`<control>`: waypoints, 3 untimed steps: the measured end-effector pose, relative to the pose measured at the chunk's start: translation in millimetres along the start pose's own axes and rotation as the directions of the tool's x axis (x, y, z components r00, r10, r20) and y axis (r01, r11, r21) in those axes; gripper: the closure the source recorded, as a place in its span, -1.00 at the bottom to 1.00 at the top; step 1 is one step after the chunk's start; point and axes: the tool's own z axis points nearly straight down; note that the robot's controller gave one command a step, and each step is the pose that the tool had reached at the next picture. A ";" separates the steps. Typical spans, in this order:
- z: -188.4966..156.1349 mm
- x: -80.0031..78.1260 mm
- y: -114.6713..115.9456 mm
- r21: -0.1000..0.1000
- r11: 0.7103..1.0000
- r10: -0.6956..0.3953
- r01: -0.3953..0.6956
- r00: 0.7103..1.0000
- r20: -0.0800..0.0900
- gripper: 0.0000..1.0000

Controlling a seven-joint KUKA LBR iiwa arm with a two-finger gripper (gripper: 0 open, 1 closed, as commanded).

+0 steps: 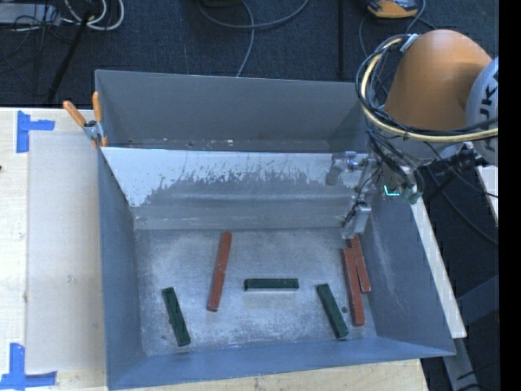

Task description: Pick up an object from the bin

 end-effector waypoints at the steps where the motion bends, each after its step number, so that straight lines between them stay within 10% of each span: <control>1: 171.9 57.6 7.2 -0.001 0.995 -0.099 0.099 0.995 -0.001 -1.00; 2: 138.8 42.9 74.5 -0.002 0.997 -0.083 0.083 0.996 0.013 -1.00; 3: 170.0 106.0 63.7 0.000 0.997 -0.072 0.072 0.997 -0.001 -1.00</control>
Offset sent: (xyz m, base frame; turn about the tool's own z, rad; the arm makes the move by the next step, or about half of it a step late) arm -0.0562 0.0061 -0.1665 -0.0999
